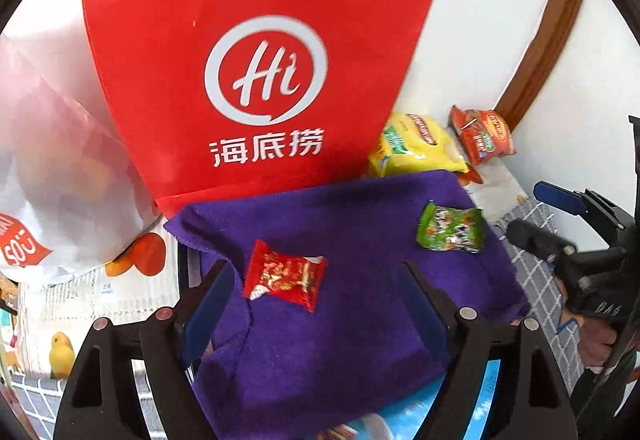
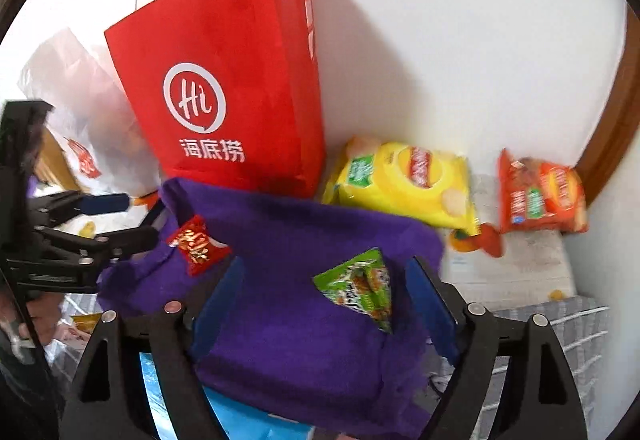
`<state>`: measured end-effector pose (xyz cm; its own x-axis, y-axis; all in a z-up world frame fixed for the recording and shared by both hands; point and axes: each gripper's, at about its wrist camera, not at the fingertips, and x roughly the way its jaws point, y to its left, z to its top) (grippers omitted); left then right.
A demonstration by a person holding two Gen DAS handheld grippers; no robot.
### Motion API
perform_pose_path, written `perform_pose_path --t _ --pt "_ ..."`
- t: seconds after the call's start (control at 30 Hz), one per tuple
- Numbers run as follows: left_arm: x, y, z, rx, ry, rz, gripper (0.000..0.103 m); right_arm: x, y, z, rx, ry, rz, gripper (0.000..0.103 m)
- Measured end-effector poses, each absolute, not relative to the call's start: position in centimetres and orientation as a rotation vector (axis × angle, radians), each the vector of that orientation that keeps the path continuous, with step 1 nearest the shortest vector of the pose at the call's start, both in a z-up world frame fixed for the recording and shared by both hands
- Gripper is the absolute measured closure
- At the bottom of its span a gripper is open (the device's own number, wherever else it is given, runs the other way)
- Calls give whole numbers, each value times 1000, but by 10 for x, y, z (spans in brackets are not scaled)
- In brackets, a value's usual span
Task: Organize snacks
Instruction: 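Withdraw both open tools back toward the snack pile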
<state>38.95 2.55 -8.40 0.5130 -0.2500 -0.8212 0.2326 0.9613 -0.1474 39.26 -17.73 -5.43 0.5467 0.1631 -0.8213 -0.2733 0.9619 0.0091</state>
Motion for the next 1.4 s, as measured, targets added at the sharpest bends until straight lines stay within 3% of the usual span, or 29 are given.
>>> perform_pose_path --t 0.2,0.67,1.1,1.4 --pt "359 30 -61 -49 945 -305 21 359 -169 -40 -230 914 162 15" --pt "251 43 -38 -27 877 -305 21 273 -213 -22 149 926 293 15" --pt "192 54 -62 -83 918 -269 21 207 -249 -26 197 898 241 16" --pt "174 67 -92 -121 946 -218 21 185 -250 -57 128 920 224 24"
